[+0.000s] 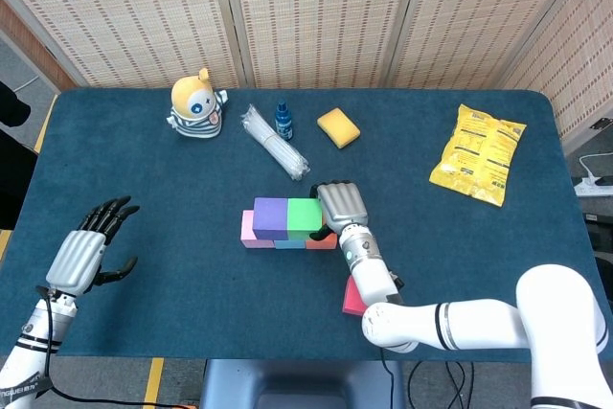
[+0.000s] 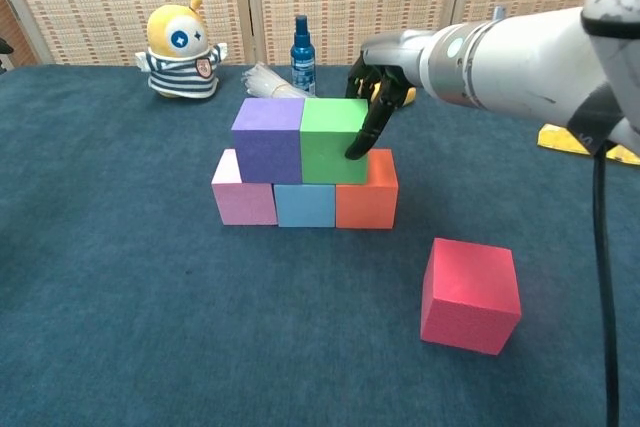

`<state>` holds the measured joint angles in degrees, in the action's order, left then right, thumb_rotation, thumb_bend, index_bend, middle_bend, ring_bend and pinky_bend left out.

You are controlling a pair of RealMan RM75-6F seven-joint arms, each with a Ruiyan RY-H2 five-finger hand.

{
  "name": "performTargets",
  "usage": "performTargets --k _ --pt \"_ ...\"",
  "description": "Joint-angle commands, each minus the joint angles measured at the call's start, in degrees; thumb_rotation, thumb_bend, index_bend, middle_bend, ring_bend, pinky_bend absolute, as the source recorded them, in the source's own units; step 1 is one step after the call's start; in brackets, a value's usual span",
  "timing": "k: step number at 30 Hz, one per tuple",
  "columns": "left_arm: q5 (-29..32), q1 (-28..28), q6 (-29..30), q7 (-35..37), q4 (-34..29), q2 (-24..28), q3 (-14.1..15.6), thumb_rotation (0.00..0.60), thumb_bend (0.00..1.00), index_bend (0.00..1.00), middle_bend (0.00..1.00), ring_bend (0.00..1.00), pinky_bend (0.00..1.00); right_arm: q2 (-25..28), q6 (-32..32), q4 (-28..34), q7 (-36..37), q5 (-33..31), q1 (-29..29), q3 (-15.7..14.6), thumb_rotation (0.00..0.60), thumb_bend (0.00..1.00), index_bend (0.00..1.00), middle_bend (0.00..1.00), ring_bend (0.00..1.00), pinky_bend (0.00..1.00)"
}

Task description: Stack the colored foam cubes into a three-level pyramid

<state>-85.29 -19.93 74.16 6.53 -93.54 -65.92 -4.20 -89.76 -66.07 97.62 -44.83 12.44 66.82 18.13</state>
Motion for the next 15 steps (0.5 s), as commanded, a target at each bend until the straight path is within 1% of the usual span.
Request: performTargets --k 1,10,15 --pt "0.1 0.0 -0.1 0.0 0.1 0.0 0.0 0.6 0.34 0.12 0.02 0.0 0.1 -0.1 0.0 -0.1 -0.2 0.0 0.0 0.0 0.6 0.31 0.48 0.43 0.36 0.35" --pt "0.0 -0.1 -0.4 0.3 0.4 -0.2 0.0 0.6 0.34 0.12 0.02 0.0 0.1 -0.4 0.2 -0.2 -0.7 0.1 0.0 -0.2 0.6 0.31 0.43 0.43 0.36 0.34" --pt "0.0 -0.1 -0.4 0.4 0.5 -0.3 0.0 0.6 0.34 0.12 0.02 0.0 0.1 -0.2 0.1 0.4 -1.1 0.4 -0.2 -0.6 0.6 0.31 0.34 0.43 0.34 0.32"
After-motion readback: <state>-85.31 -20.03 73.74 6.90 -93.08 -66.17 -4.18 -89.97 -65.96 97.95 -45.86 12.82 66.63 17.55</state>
